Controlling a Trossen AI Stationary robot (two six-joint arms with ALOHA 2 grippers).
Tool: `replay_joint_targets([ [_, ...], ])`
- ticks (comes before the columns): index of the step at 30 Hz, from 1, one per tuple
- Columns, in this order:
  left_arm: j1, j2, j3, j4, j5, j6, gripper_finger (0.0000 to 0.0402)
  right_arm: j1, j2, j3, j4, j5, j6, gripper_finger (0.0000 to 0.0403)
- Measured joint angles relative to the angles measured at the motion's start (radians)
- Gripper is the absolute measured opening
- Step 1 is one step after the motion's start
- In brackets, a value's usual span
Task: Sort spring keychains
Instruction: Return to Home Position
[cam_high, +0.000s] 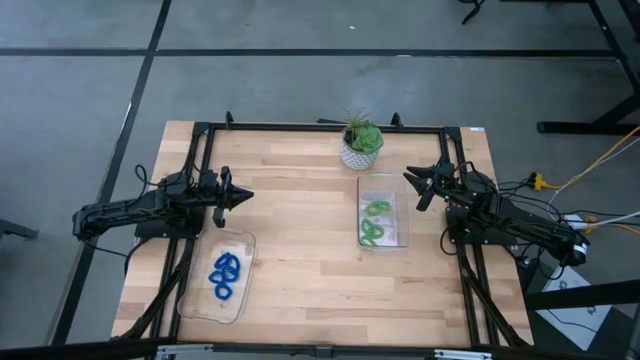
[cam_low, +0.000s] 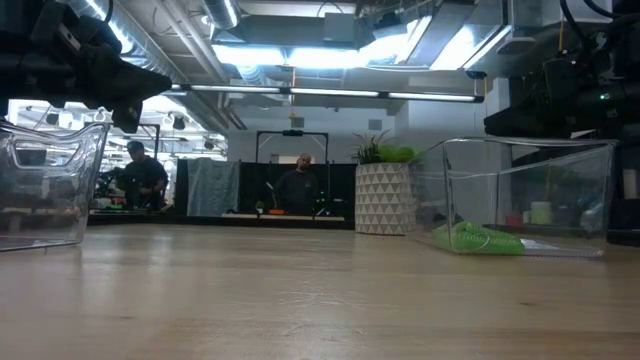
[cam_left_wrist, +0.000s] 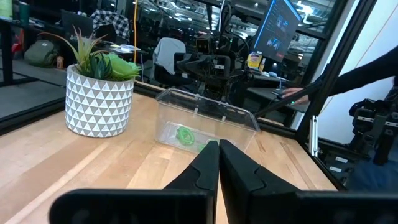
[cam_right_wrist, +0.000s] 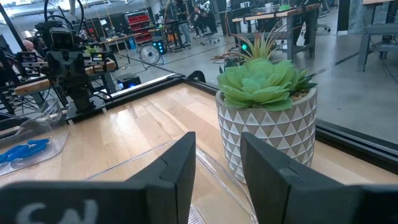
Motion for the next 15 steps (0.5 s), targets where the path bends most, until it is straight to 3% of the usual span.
replay_joint_targets([
  [15,0.0,0.0,0.0,0.0,0.0,0.0,0.0008,0.0,0.0,0.0,0.0,0.0,0.0,0.0126],
])
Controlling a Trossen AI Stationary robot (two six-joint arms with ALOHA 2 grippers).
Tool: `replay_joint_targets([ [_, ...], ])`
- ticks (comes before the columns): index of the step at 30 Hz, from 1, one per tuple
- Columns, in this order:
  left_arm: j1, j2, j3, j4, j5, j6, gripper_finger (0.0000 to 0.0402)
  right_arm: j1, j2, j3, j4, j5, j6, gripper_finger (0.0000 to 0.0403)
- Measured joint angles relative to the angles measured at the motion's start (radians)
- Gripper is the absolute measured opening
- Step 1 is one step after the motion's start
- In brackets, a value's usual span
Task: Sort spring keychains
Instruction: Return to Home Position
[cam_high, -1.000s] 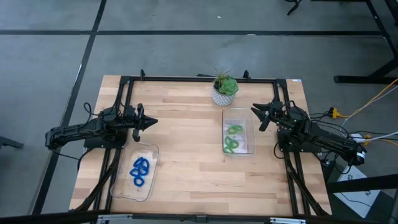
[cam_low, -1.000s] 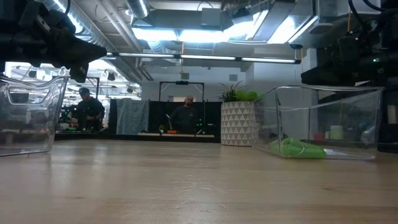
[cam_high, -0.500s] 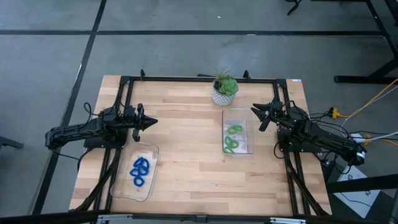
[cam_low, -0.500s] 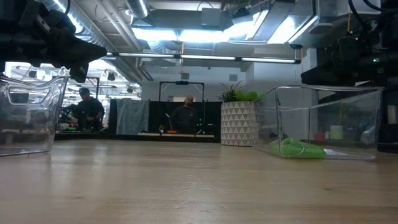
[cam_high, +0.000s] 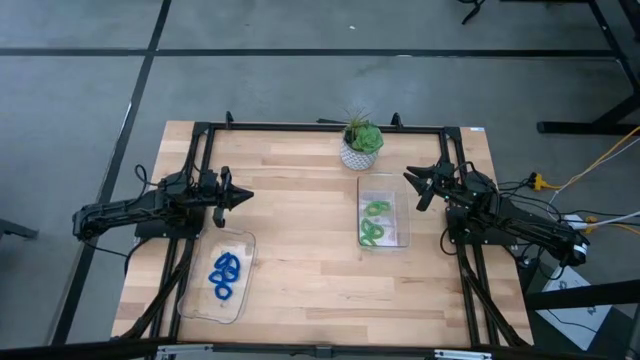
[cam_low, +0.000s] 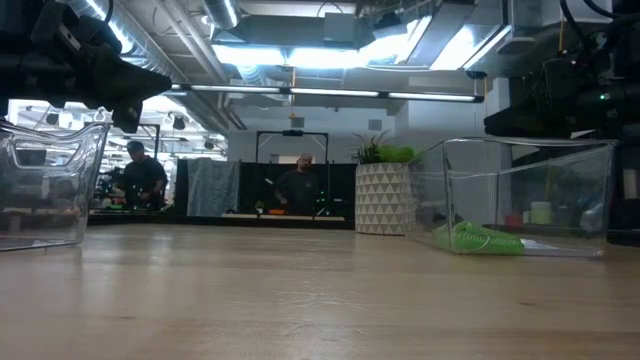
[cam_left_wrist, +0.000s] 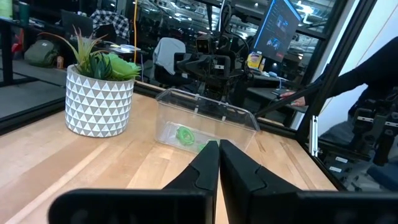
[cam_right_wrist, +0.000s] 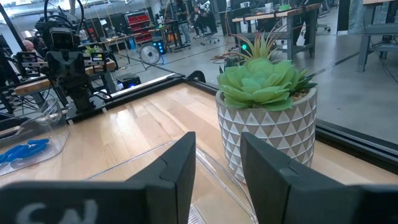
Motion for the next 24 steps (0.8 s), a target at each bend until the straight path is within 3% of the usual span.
replay_joint_targets([
  [24,0.0,0.0,0.0,0.0,0.0,0.0,0.0011,0.0,0.0,0.0,0.0,0.0,0.0,0.0126],
])
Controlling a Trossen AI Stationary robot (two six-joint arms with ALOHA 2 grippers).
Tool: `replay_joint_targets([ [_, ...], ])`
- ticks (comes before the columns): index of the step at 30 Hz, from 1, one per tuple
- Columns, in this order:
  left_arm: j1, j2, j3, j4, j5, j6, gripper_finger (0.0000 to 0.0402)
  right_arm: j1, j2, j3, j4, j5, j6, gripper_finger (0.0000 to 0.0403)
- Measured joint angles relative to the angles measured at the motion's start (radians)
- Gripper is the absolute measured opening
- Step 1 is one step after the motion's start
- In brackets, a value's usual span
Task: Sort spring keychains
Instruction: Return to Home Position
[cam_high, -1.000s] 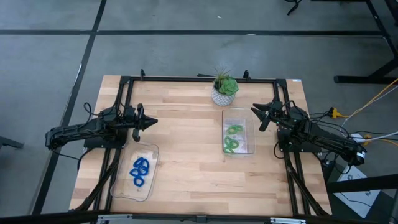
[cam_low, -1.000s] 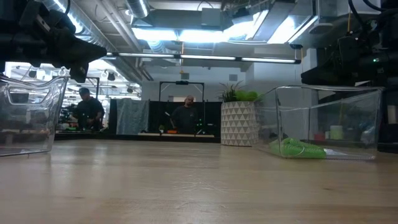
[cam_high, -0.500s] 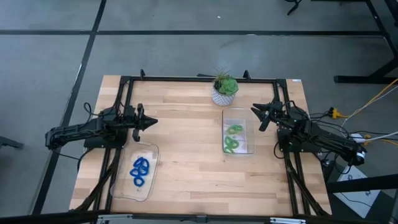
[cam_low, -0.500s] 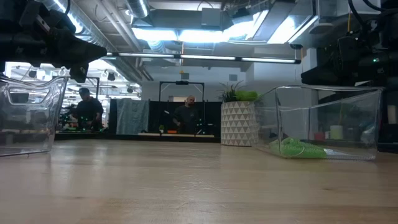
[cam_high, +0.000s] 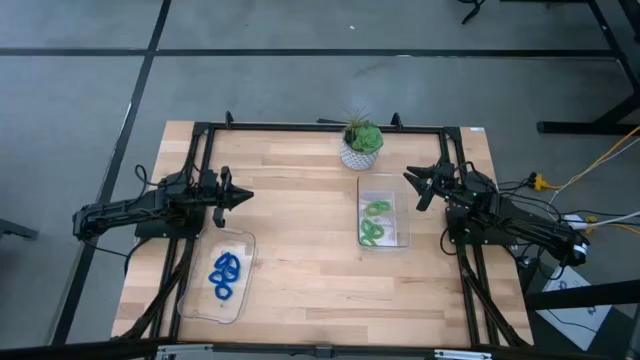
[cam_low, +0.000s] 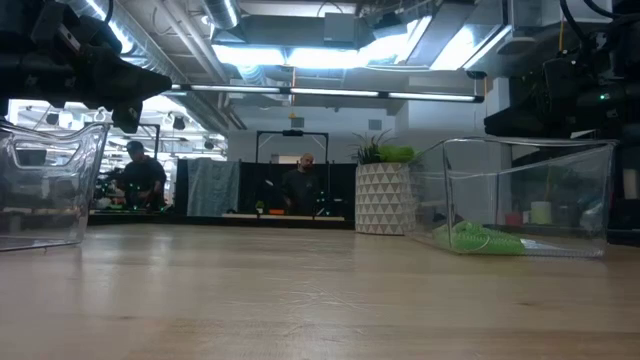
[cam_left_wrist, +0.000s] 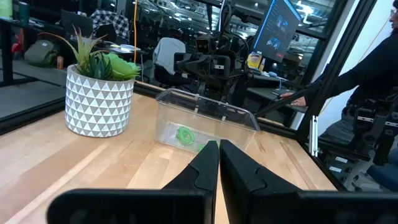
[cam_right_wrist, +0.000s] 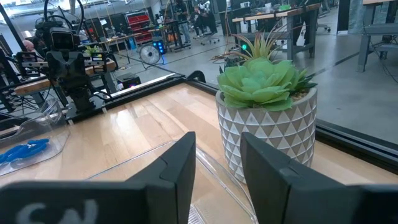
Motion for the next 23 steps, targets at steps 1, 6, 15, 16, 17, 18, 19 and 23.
replay_joint_targets([
  [1,0.0,0.0,0.0,0.0,0.0,0.0,0.001,0.0,0.0,0.0,0.0,0.0,0.0,0.0126],
  [6,0.0,0.0,0.0,0.0,0.0,0.0,0.0006,0.0,0.0,0.0,0.0,0.0,0.0,0.0126],
  [15,0.0,0.0,0.0,0.0,0.0,0.0,0.0012,0.0,0.0,0.0,0.0,0.0,0.0,0.0126],
  [16,0.0,0.0,0.0,0.0,0.0,0.0,0.0012,0.0,0.0,0.0,0.0,0.0,0.0,0.0126],
  [17,0.0,0.0,0.0,0.0,0.0,0.0,0.0011,0.0,0.0,0.0,0.0,0.0,0.0,0.0126],
  [18,0.0,0.0,0.0,0.0,0.0,0.0,0.001,0.0,0.0,0.0,0.0,0.0,0.0,0.0126],
  [19,0.0,0.0,0.0,0.0,0.0,0.0,0.0009,0.0,0.0,0.0,0.0,0.0,0.0,0.0126],
  [23,0.0,0.0,0.0,0.0,0.0,0.0,0.001,0.0,0.0,0.0,0.0,0.0,0.0,0.0126],
])
